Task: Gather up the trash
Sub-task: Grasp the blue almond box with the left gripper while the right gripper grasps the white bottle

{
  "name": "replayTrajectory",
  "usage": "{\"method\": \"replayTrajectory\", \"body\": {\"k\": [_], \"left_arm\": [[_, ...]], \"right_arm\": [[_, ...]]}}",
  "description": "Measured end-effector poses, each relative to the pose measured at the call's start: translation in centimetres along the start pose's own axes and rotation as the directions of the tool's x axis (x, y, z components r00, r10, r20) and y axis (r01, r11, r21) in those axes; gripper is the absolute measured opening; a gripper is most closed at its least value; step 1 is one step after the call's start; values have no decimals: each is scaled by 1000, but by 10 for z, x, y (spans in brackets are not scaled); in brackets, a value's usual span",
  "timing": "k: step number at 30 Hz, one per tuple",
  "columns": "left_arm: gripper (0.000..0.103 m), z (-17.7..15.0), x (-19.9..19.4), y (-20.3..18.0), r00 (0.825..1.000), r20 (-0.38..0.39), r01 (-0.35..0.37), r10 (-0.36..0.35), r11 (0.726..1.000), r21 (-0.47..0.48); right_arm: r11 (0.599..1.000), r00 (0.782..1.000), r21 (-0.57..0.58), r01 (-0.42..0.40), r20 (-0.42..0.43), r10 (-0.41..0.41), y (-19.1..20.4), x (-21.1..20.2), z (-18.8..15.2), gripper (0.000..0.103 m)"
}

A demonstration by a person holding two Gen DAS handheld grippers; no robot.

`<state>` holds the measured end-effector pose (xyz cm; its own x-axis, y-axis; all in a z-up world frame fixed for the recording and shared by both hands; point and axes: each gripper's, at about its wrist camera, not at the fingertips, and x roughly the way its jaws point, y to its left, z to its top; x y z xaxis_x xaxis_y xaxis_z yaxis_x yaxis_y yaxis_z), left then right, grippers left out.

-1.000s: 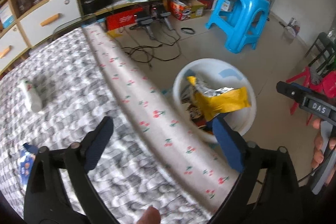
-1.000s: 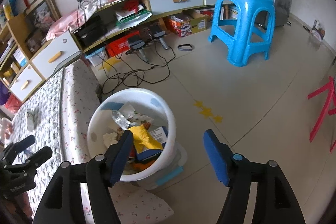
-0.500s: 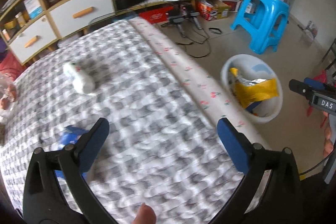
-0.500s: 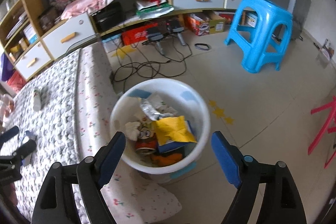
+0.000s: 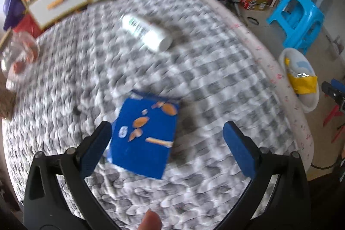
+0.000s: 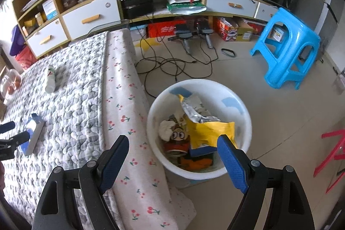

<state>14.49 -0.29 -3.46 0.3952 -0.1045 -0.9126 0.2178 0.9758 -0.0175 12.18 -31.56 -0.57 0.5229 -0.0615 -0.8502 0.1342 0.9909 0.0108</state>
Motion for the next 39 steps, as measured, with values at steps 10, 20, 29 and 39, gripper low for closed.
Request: {"method": "replayTrajectory", "body": {"k": [10,20,29,39], "left_arm": [[93,-3,33,24,994,-107,19,-24,999,-44],[76,-6,24,54,993,-68,87,-96,989,-117],[76,-7,-13,106,999,49,-8,18,982,-187],[76,-4,-18,139,992,76,-82,102,970,-229]], "right_arm": [[1000,1000,-28,-12,-12,12,27,6,4,85],[998,999,-50,-36,-28,35,60,8,8,85],[984,987,-104,-142,-95,132,140,23,39,85],[956,978,-219,-193,-119,170,256,70,87,85]]}}
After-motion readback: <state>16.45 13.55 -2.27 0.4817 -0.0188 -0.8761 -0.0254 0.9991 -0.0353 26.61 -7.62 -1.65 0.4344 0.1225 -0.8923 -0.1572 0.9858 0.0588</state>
